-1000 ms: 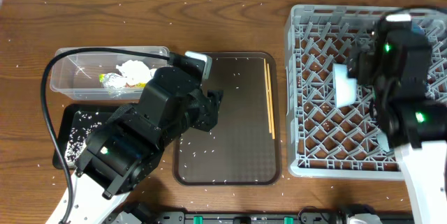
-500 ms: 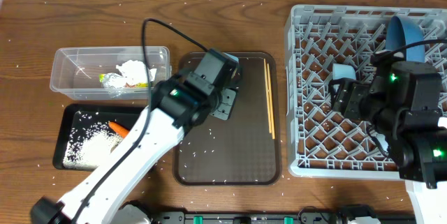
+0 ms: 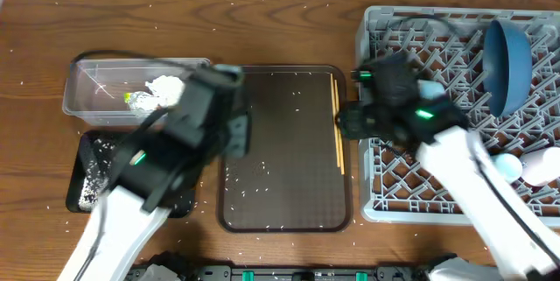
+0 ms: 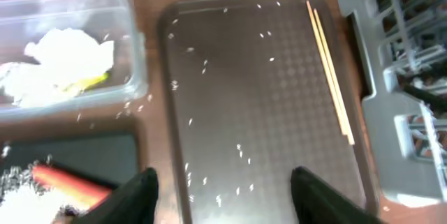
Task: Sort waste into correct bins and load items into the dishwasher rack
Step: 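Reach the right gripper down to the wooden chopsticks on the brown tray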
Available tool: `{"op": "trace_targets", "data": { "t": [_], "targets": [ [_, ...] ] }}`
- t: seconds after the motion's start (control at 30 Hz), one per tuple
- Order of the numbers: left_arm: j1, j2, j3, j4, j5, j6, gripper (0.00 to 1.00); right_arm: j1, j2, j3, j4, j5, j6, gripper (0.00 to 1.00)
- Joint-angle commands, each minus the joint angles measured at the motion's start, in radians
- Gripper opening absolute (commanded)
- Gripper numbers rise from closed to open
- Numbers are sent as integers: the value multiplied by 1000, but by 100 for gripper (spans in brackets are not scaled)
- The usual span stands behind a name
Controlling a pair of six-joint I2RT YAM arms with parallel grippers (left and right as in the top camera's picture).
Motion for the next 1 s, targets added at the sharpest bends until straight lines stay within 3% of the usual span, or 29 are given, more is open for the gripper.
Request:
{"op": "trace_targets", "data": {
  "t": [0.0, 0.23, 0.33, 0.7, 0.83, 0.97],
  "targets": [
    [13, -68, 18, -43, -12, -9, 98, 55, 123, -8, 38, 84, 56, 43],
    [13, -142, 18, -76, -12, -9, 98, 93, 338, -8, 148, 167, 110, 43],
    [13, -142, 18, -75, -12, -9, 98, 93, 404, -8, 175, 180, 145, 40],
    [13, -137, 18, -76, -12, -9, 98, 87, 471, -8, 225, 192, 141, 40],
    [13, -137, 18, -75, -12, -9, 98, 89, 471, -8, 235, 148, 116, 24],
    [13, -137, 18, -76, -12, -9, 98, 89, 471, -8, 222, 137, 205, 14]
  ]
}}
